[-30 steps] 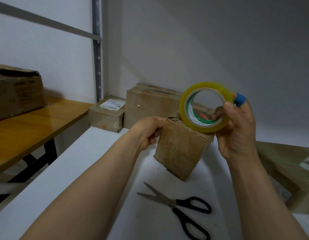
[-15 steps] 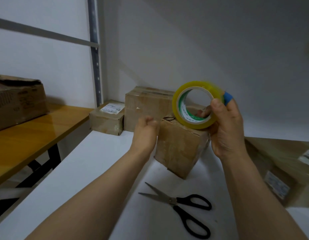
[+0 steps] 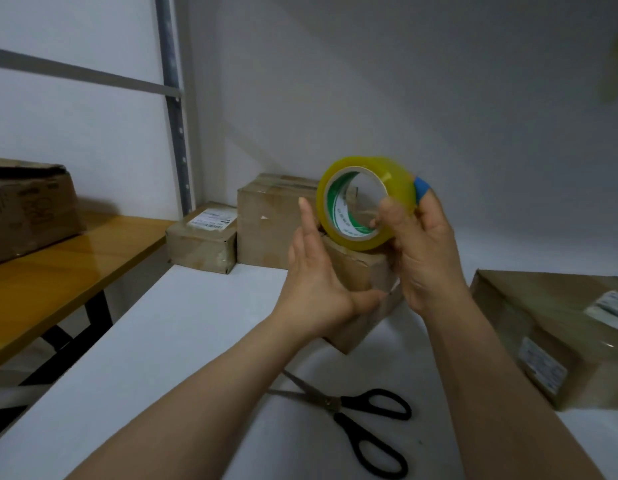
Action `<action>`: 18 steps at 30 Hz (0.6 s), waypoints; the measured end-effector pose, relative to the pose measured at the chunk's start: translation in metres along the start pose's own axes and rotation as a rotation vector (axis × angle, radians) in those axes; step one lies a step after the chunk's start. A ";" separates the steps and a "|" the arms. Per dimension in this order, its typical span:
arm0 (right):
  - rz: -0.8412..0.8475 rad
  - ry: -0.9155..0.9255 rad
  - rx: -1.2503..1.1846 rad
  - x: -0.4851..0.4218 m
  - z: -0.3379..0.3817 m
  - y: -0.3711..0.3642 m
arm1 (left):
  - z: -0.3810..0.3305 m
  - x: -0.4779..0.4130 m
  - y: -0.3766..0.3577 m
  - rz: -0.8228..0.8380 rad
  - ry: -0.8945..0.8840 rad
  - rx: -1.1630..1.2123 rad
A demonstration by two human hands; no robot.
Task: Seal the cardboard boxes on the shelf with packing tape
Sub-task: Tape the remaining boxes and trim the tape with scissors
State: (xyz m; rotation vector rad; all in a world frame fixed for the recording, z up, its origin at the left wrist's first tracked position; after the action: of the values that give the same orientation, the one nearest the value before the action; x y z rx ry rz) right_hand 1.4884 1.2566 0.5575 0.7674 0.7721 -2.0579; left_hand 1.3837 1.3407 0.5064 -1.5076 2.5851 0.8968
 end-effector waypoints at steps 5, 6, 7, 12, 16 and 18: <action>0.058 -0.035 0.035 -0.001 -0.002 -0.006 | 0.024 -0.017 0.019 0.101 -0.022 0.157; 0.063 -0.031 0.070 -0.003 -0.001 -0.008 | 0.026 -0.019 0.020 0.103 -0.024 0.160; 0.068 -0.027 0.104 -0.004 0.001 -0.010 | 0.027 -0.018 0.021 0.103 -0.024 0.159; 0.085 0.012 0.239 -0.011 0.013 -0.016 | 0.029 -0.021 0.023 0.084 -0.030 0.108; 0.072 0.032 0.331 -0.016 0.026 -0.013 | 0.031 -0.028 0.028 0.092 -0.022 0.062; 0.075 0.029 0.362 -0.017 0.032 -0.011 | 0.030 -0.029 0.029 0.115 -0.038 0.026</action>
State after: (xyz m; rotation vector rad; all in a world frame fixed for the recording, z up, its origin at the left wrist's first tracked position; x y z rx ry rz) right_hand 1.4796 1.2461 0.5929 1.0101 0.3803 -2.1490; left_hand 1.3684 1.3893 0.5031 -1.3337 2.6692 0.8885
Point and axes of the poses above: each hand's wrist, its own x-axis away from the middle knuckle, its own y-axis out of the back of the hand, z = x × y, the point moved 1 cm from there along -x, towards the middle knuckle, and after that the axes turned 15 degrees about y, right-handed, at the moved point
